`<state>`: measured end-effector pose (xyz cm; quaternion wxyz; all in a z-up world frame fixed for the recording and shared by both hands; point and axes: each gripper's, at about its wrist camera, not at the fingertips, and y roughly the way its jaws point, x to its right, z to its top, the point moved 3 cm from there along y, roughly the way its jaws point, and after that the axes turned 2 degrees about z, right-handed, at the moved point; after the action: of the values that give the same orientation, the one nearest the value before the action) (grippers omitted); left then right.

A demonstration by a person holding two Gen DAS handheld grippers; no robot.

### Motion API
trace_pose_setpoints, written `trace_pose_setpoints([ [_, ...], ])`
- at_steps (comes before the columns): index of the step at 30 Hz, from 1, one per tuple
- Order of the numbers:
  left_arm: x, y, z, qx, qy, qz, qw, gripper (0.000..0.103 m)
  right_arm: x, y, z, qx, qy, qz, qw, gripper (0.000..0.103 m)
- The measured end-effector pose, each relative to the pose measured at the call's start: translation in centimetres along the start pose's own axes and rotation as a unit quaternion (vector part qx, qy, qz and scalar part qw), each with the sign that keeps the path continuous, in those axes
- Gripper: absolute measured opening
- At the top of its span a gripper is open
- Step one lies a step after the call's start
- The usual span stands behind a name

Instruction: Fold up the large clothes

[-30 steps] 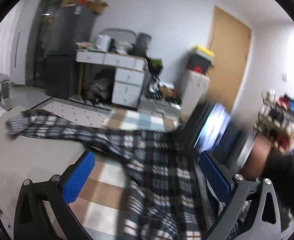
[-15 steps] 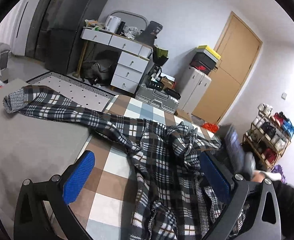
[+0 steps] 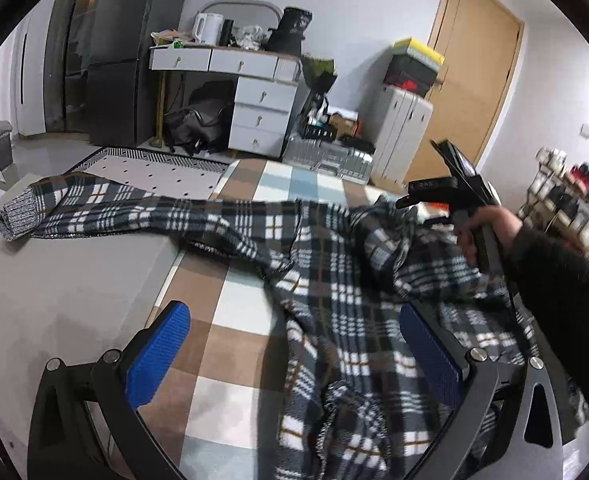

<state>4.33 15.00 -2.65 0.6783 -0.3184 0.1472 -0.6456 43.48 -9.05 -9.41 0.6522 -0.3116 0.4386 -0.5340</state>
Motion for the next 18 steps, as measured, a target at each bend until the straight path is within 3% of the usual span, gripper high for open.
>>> trace_pose_setpoints([
  [1,0.2,0.3,-0.1,-0.007,0.008,0.004,0.9999,0.102,-0.1,0.4,-0.1,-0.001,-0.011,-0.019,1.0,0.066],
  [3,0.5,0.9,-0.4,-0.019,0.02,0.008,0.9996,0.102,-0.3,1.0,-0.1,-0.01,-0.03,-0.047,0.998,0.027],
  [4,0.5,1.0,-0.4,-0.024,0.022,0.009,0.9994,0.102,-0.5,1.3,-0.2,-0.012,-0.03,-0.053,0.998,0.013],
  [5,0.4,1.1,-0.5,-0.029,0.023,0.009,0.9993,0.102,-0.6,0.9,-0.3,0.0,-0.029,-0.05,0.998,0.007],
  [9,-0.5,-0.1,-0.2,-0.017,0.007,0.017,0.9997,0.102,-2.5,-3.4,-0.6,0.106,-0.067,-0.061,0.99,0.006],
  [12,-1.9,-2.2,0.7,0.023,-0.017,0.033,0.999,0.102,-6.6,-7.2,-1.2,0.178,-0.132,-0.058,0.974,0.006],
  [15,-4.0,-4.4,1.5,0.063,-0.054,0.055,0.995,0.102,-11.8,-9.7,-2.6,0.215,-0.196,-0.038,0.956,0.006],
  [18,-6.1,-5.5,1.9,0.085,-0.088,0.074,0.9897,0.102,-18.0,-9.9,-4.5,0.212,-0.257,0.009,0.943,0.006],
])
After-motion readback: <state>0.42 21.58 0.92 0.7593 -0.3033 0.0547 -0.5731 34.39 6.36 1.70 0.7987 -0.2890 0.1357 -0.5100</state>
